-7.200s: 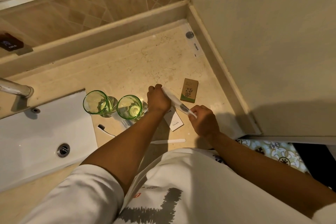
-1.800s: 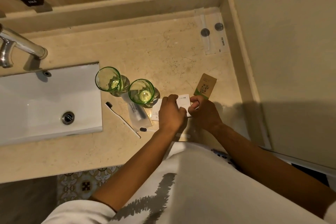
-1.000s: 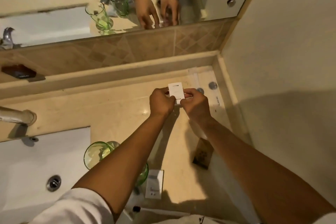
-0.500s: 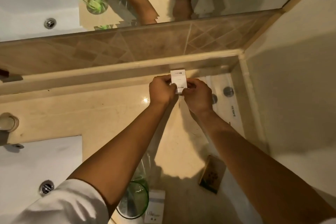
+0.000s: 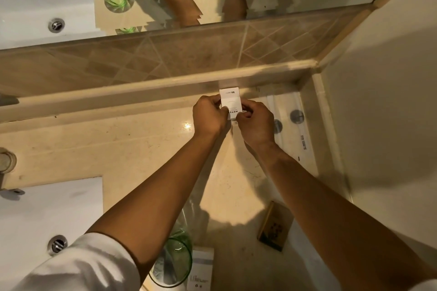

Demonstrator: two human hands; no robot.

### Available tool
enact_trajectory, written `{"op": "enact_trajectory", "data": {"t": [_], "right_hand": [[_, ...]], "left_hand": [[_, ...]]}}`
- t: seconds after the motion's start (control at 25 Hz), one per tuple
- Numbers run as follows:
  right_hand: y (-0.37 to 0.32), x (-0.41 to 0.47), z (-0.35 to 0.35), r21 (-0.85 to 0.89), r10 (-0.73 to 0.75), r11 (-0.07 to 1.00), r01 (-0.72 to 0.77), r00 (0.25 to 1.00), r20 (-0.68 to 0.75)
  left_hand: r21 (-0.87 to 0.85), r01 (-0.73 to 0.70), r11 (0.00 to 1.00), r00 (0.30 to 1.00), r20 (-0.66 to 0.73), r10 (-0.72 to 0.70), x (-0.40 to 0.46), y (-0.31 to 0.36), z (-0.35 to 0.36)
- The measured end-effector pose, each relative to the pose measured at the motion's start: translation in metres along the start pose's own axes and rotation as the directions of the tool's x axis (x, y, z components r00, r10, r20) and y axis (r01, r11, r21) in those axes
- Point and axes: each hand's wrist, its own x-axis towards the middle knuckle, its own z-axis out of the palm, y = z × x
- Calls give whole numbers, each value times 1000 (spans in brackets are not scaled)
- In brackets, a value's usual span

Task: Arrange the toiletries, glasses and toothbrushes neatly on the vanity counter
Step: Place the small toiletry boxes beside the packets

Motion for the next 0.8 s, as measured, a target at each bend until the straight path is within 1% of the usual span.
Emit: {"op": "enact_trajectory", "data": {"t": [0.2,0.4,0.6,0.8], "right_hand": [[-1,0,0,-15,-3,1000,3,1000,-1],[3,0,-6,-23,5,1000,-6,999,-36],[8,2,-10,-39,7,999,-10,996,-91],[9,3,-9,-87,-7,996,-4,992,-124]], "left_hand": [[-3,22,1000,1000,17,-22,0,2,-2],[2,35,999,999,34,-35,1,7,4],[13,19,1000,999,45,-20,0,11,8],[39,16,999,998,58,-18,-1,13,6]]}}
